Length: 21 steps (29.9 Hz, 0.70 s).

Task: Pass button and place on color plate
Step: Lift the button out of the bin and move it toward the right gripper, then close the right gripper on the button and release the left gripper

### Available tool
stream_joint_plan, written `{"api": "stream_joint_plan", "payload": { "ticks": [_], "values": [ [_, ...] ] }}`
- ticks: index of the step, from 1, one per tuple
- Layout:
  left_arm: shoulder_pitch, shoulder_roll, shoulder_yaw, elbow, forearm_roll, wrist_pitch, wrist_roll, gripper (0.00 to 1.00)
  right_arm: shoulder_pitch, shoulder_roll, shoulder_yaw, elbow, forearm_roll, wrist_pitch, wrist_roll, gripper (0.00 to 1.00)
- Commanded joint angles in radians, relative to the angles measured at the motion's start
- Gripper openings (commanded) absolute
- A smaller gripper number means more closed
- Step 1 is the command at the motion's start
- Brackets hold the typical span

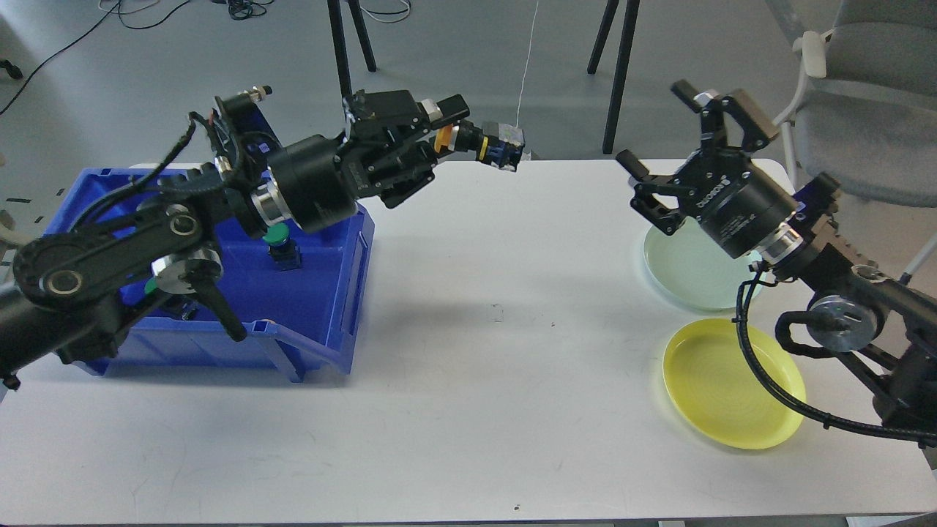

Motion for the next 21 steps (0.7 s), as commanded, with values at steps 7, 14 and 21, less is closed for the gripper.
{"api": "stream_joint_plan", "payload": {
  "ticks": [7,14,21],
  "values": [
    [0.043,-0.066,-0.018,0.054,0.019,0.01,0.0,0.03,0.054,0.086,-0.121,0.008,-0.035,-0.014,0.0,0.99],
    [0.043,-0.066,-0.018,0.056,0.019,0.007,0.0,0.03,0.047,0.127,-0.118,0.008,-0.034,-0.017,0.0,0.99],
    [0.043,-0.066,-0.018,0.056,0.019,0.007,0.0,0.03,0.03,0.138,-0.11,0.01,-0.003,-0.055,0.0,0.79]
  ]
}}
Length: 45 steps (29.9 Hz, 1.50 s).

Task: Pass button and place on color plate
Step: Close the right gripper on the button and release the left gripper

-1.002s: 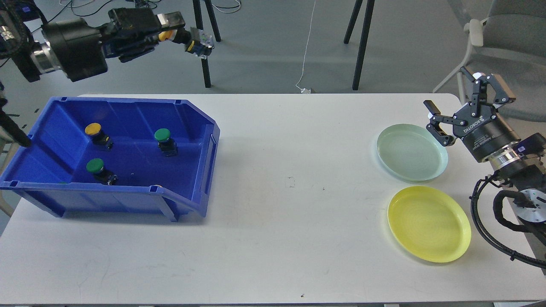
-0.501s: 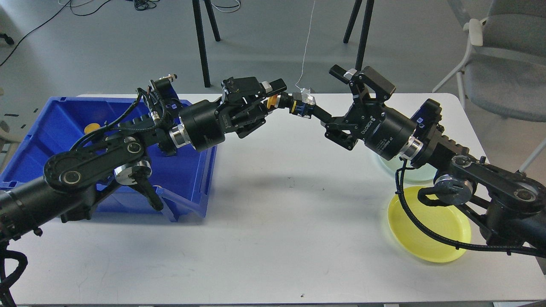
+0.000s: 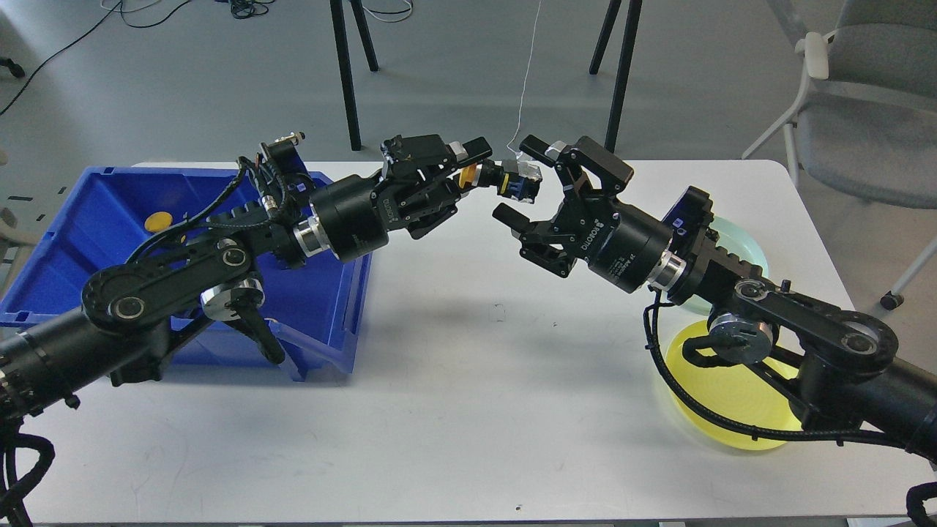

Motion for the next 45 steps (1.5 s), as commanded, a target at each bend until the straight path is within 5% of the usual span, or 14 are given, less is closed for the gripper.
{"api": "stream_joint_plan", "payload": {
  "ticks": [1,2,4,8,19,25,35,37,41,45],
  "values": [
    [0.0,0.0,0.0,0.0,0.0,0.0,0.0,0.03,-0.009,0.006,0.004,0.001,0.028,-0.041,0.0,0.63],
    [0.002,0.0,0.0,0.0,0.0,0.0,0.0,0.03,-0.011,0.006,0.004,0.001,0.028,-0.058,0.0,0.42],
    [0.002,0.002,0.0,0.0,0.0,0.0,0.0,0.03,-0.011,0.006,0.002,0.001,0.028,-0.08,0.0,0.16],
    [0.002,0.0,0.0,0.0,0.0,0.0,0.0,0.03,-0.012,0.011,0.007,0.006,0.031,-0.101,0.0,0.01],
    [0.008,0.0,-0.001,0.0,-0.003,0.002,0.0,0.04,-0.015,0.018,0.013,0.035,0.033,-0.134,0.0,0.0],
    [0.009,0.0,0.0,0.0,-0.003,0.0,0.0,0.2,-0.029,0.018,0.013,0.043,0.042,-0.138,0.0,0.0],
    [0.012,0.002,0.0,0.0,-0.003,0.0,0.0,0.04,-0.037,0.017,0.015,0.047,0.06,-0.138,0.0,0.01],
    [0.012,0.002,0.0,0.0,-0.006,0.0,0.0,0.04,-0.038,0.012,0.022,0.046,0.06,-0.135,0.0,0.21],
    [0.012,0.002,-0.001,0.006,-0.008,-0.001,0.0,0.04,-0.081,0.011,0.05,0.047,0.06,-0.123,0.0,0.95],
    [0.012,0.002,0.0,0.006,-0.008,-0.001,0.0,0.04,-0.097,0.009,0.05,0.049,0.06,-0.089,0.0,1.0]
  ]
}}
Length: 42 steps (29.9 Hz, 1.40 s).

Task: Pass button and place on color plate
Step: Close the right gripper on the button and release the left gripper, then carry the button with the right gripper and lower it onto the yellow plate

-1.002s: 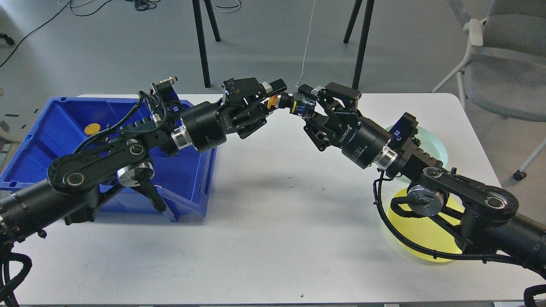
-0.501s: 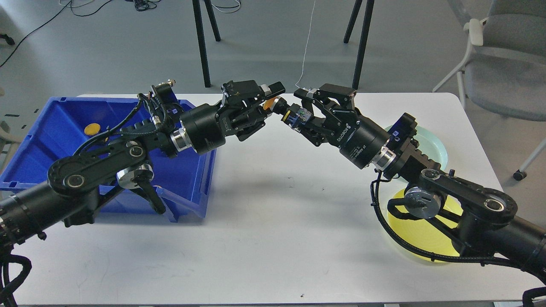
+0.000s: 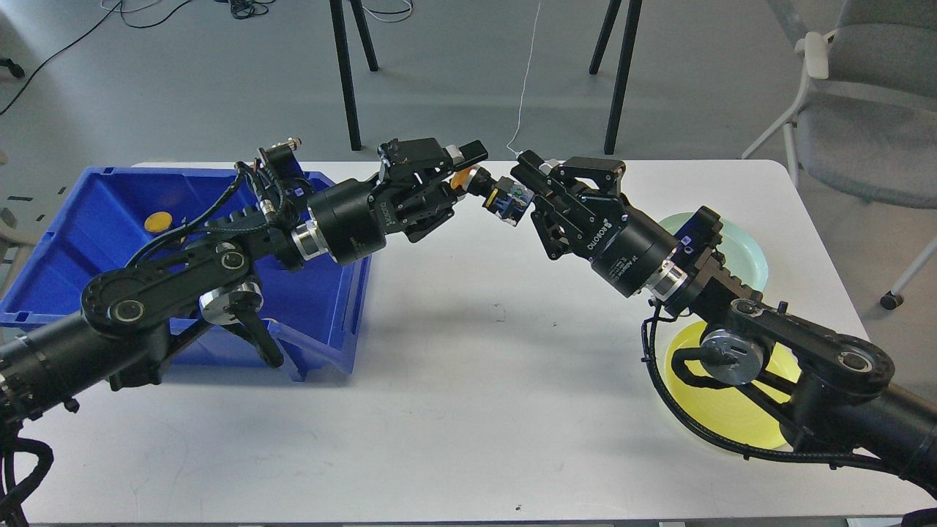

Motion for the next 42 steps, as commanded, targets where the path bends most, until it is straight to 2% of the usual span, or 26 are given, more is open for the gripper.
{"api": "stream_joint_plan", "payload": {
  "ticks": [1,11,14,15,17,18,19,32,35,36,37,40,41,42],
  "values": [
    [0.0,0.0,0.0,0.0,0.0,0.0,0.0,0.04,-0.018,0.0,0.002,0.002,0.0,0.033,0.0,1.0],
    [0.0,0.0,0.0,0.003,0.0,0.001,0.0,0.04,-0.051,0.006,0.019,0.054,0.015,0.064,0.0,0.99],
    [0.0,0.0,0.0,0.007,-0.002,0.0,0.0,0.04,-0.053,0.004,0.019,0.056,0.061,0.093,0.0,0.9],
    [0.0,0.0,0.0,0.007,-0.002,0.0,0.0,0.04,-0.054,0.001,0.017,0.057,0.066,0.096,0.0,0.79],
    [0.0,0.0,0.0,0.007,-0.002,0.0,0.0,0.04,-0.053,0.006,0.011,0.068,0.057,0.088,0.0,0.18],
    [0.0,0.0,-0.001,0.007,-0.002,0.0,0.0,0.04,-0.051,0.01,0.016,0.065,0.055,0.076,0.0,0.07],
    [0.002,0.0,-0.001,0.007,-0.002,0.0,0.0,0.04,-0.051,0.006,0.013,0.068,0.057,0.071,0.0,0.0],
    [0.002,0.0,-0.001,0.008,-0.002,-0.003,0.0,0.05,-0.057,0.006,0.014,0.076,0.061,0.035,0.0,0.0],
    [0.002,0.0,0.0,0.007,-0.002,-0.006,0.0,0.08,-0.056,0.006,0.014,0.076,0.061,0.035,0.0,0.0],
    [0.002,0.0,0.0,0.008,0.0,-0.008,0.0,0.12,-0.056,0.006,0.014,0.076,0.061,0.035,0.0,0.0],
    [0.003,0.0,0.0,0.008,0.0,-0.008,0.0,0.22,-0.056,0.006,0.014,0.076,0.061,0.035,0.0,0.0],
    [0.009,-0.003,-0.003,0.008,-0.006,0.0,0.0,0.83,-0.057,0.003,0.014,0.077,0.061,0.035,0.0,0.0],
    [0.014,-0.003,-0.006,0.01,-0.012,0.0,0.0,0.93,-0.057,0.001,0.014,0.077,0.063,0.035,0.0,0.0],
    [0.014,-0.003,-0.013,0.014,-0.02,0.0,0.0,0.96,-0.057,0.001,0.014,0.079,0.063,0.035,0.0,0.0]
  ]
}}
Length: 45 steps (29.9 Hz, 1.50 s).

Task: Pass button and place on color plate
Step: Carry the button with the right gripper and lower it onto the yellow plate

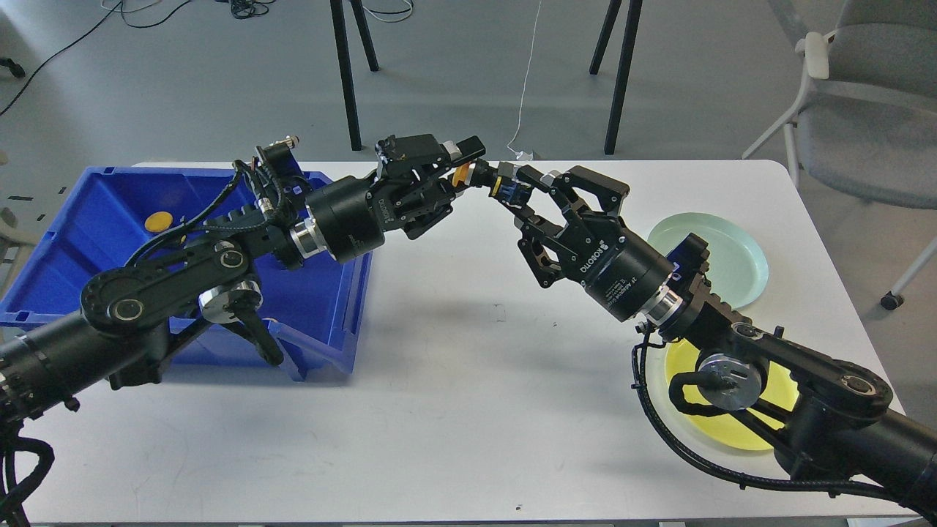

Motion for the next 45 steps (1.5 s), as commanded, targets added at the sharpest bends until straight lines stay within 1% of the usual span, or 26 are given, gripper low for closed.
{"api": "stream_joint_plan", "payload": {
  "ticks": [1,6,8,10,11,14,18,21,24,28,31,36,40,41,43,45],
  "values": [
    [0.005,-0.006,-0.019,0.013,-0.024,-0.001,-0.001,0.98,0.0,-0.004,0.002,0.006,0.0,-0.001,0.001,0.0],
    [0.007,-0.007,-0.025,0.027,-0.026,-0.007,-0.001,0.99,-0.022,-0.019,0.011,0.032,0.0,-0.001,0.001,0.0],
    [0.007,-0.007,-0.027,0.028,-0.027,0.0,-0.001,0.99,-0.043,-0.051,0.023,0.041,0.0,-0.001,0.001,0.0],
    [0.005,-0.006,-0.036,0.038,-0.036,0.002,-0.001,0.99,-0.075,-0.112,0.042,0.07,0.0,0.0,0.001,0.0],
    [0.007,0.0,-0.05,0.041,-0.044,0.002,-0.001,0.99,-0.098,-0.164,0.051,0.087,-0.005,0.0,0.001,0.0],
    [0.004,0.037,-0.067,0.047,-0.037,0.005,-0.001,0.99,-0.176,-0.373,0.076,0.122,-0.017,0.0,0.001,0.0],
    [-0.008,0.221,-0.057,0.059,0.063,0.003,-0.001,0.99,-0.267,-0.648,0.079,0.118,-0.038,-0.014,0.001,0.0],
    [-0.022,0.36,-0.062,0.059,0.32,0.003,-0.001,0.99,-0.335,-0.829,0.066,0.099,-0.094,-0.05,0.001,0.0],
    [-0.047,0.462,-0.059,0.061,0.633,0.005,-0.001,0.99,-0.385,-0.927,0.062,0.098,-0.132,-0.076,0.001,0.0],
    [-0.051,0.531,-0.057,0.064,1.038,0.005,-0.001,0.99,-0.442,-0.963,0.06,0.098,-0.219,-0.126,0.001,0.0],
    [-0.048,0.56,-0.057,0.065,1.193,0.005,-0.001,0.99,-0.47,-0.963,0.059,0.096,-0.299,-0.158,0.001,0.0],
    [-0.03,0.566,-0.044,0.111,1.237,-0.001,-0.001,0.99,-0.476,-0.941,0.02,0.089,-0.307,-0.219,0.001,0.0],
    [-0.03,0.565,-0.002,0.151,1.243,0.0,-0.001,0.99,-0.476,-0.898,-0.01,0.05,-0.316,-0.227,0.001,0.0],
    [-0.03,0.557,0.013,0.168,1.243,0.003,-0.001,0.99,-0.474,-0.888,-0.018,0.034,-0.316,-0.227,0.001,0.02],
    [-0.03,0.548,0.036,0.214,1.241,0.011,-0.001,0.99,-0.473,-0.865,-0.024,0.009,-0.315,-0.228,0.001,0.11],
    [-0.028,0.54,0.051,0.252,1.234,0.029,-0.001,0.99,-0.468,-0.84,-0.023,0.004,-0.312,-0.23,0.001,0.32]
  ]
}}
